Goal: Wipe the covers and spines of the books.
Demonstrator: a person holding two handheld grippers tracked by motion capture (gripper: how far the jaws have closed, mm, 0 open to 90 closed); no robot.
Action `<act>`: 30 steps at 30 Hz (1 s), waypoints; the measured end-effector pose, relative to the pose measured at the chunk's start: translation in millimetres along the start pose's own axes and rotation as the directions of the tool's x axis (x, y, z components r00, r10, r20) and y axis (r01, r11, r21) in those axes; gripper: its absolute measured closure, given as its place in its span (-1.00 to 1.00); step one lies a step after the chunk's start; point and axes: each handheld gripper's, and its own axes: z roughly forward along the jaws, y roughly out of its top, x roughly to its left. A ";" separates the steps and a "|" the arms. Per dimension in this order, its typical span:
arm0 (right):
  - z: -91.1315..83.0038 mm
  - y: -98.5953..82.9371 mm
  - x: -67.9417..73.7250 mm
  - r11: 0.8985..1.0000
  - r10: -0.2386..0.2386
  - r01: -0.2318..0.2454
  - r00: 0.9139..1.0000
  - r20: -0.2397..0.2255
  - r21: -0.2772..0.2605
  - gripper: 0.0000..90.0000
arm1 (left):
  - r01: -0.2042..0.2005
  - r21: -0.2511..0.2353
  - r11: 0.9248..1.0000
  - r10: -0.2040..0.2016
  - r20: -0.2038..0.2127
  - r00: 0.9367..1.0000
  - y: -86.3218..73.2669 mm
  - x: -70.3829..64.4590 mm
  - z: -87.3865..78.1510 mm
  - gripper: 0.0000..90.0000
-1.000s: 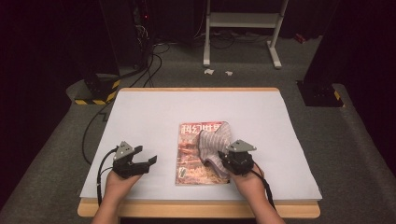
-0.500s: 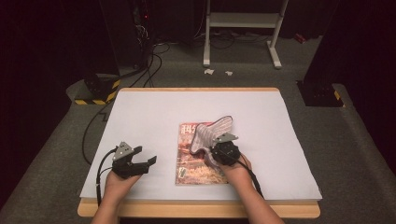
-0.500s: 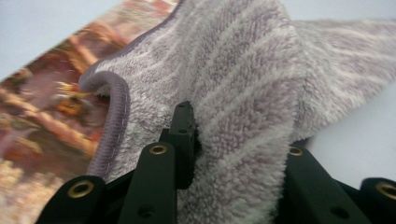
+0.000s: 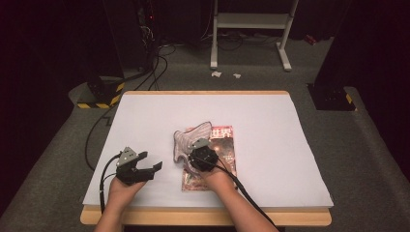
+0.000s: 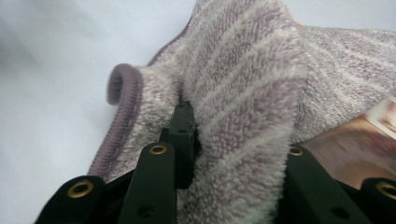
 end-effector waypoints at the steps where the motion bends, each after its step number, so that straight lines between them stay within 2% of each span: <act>1: 2.8 3.3 3.4 1.000 -0.004 0.004 1.000 -0.005 0.002 0.56 | 0.000 0.000 1.000 0.000 0.000 1.000 0.0 0.1 -0.1 -0.52; 5: 7.3 8.0 8.0 1.000 -0.013 0.013 1.000 -0.009 0.000 0.55 | -0.001 -0.002 1.000 0.001 0.001 1.000 0.0 0.3 -0.5 -0.52; 10: 2.5 1.0 -1.2 1.000 0.010 -0.010 1.000 -0.003 -0.001 0.54 | -0.002 0.002 1.000 0.002 0.002 1.000 -0.5 0.1 0.0 -0.52; 18: -22.8 -27.1 -36.2 0.998 0.068 -0.068 0.996 0.056 -0.001 0.54 | -0.012 0.008 1.000 0.012 0.000 1.000 -0.4 -3.1 2.7 -0.52; 23: -43.9 -50.5 -64.3 0.992 0.126 -0.127 0.987 0.103 -0.005 0.54 | -0.018 0.018 1.000 0.018 -0.001 1.000 -0.4 -4.4 5.4 -0.52; 30: -63.8 -70.7 -86.6 0.984 0.176 -0.175 0.975 0.136 -0.015 0.54 | -0.023 0.020 1.000 0.023 0.000 1.000 0.0 -5.2 7.2 -0.52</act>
